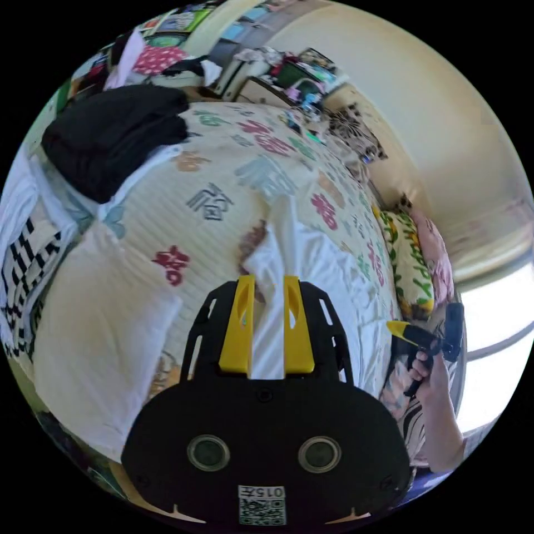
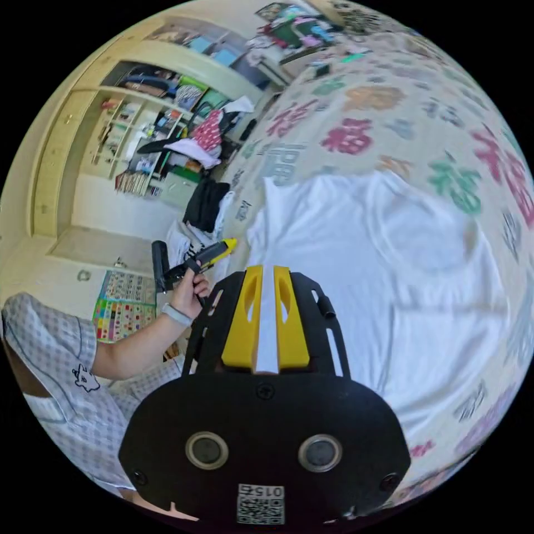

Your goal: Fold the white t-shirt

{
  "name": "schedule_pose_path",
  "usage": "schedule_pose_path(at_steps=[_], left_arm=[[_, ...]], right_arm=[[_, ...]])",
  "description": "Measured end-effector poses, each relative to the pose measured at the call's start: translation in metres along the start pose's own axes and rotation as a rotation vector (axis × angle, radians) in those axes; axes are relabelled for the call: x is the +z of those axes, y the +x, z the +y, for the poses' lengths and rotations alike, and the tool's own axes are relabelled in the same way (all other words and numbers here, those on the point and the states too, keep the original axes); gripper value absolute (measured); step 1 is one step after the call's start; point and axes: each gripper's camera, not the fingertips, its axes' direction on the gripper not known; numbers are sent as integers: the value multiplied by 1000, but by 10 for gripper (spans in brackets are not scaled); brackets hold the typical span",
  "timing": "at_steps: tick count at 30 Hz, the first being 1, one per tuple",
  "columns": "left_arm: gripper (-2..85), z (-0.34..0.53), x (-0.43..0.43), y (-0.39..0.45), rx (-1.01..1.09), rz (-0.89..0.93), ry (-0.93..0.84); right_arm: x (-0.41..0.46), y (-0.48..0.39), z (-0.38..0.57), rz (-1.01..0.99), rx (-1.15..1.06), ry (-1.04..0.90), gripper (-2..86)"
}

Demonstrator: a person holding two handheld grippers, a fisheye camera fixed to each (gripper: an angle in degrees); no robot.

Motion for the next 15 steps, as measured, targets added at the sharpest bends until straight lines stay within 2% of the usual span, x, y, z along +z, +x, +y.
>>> schedule_pose_path(at_steps=[4, 7, 10, 15], left_arm=[[83, -30, 1, -42, -72, 137, -83], [34, -41, -6, -49, -36, 92, -102], [0, -39, -28, -69, -87, 213, -92], [-8, -24, -68, -85, -102, 261, -58]], right_arm=[[82, -36, -108, 18, -137, -108, 65], [141, -45, -166, 64, -142, -210, 71], [188, -45, -201, 161, -116, -300, 79], [235, -39, -231, 259, -76, -361, 85]])
